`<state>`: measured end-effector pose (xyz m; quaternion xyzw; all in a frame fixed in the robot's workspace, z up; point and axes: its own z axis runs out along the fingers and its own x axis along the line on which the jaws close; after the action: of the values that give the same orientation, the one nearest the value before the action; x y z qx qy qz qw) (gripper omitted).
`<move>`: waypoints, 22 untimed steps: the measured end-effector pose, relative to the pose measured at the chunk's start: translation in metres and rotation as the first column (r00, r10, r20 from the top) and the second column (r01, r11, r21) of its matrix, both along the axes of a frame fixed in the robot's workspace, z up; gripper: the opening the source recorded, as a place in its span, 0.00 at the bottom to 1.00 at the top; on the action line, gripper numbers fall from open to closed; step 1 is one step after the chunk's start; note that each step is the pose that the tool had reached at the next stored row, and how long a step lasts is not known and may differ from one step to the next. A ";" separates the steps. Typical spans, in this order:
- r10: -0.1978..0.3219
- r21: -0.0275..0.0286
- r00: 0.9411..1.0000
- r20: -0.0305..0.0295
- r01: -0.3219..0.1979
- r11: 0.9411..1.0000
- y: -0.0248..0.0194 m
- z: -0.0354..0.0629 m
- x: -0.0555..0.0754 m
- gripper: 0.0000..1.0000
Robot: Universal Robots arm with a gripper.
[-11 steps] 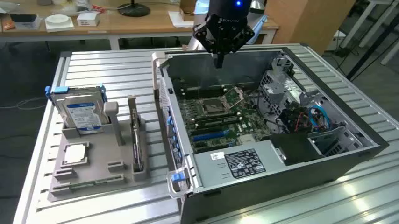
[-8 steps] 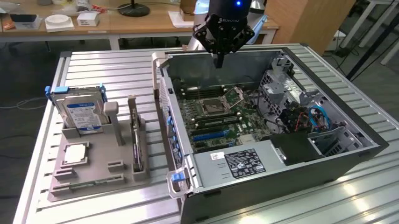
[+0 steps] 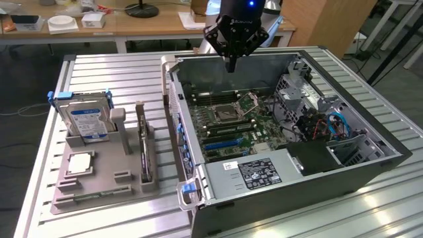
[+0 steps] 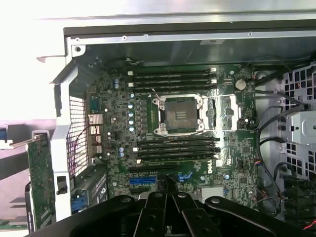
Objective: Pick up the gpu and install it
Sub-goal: 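Reach for the gpu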
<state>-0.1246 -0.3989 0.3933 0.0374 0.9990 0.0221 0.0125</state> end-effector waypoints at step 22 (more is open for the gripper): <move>0.000 0.000 1.000 0.000 0.000 1.000 0.0000 0.0000 -0.019 0.11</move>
<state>-0.1435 -0.3989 0.3933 0.0374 0.9990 0.0221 0.0125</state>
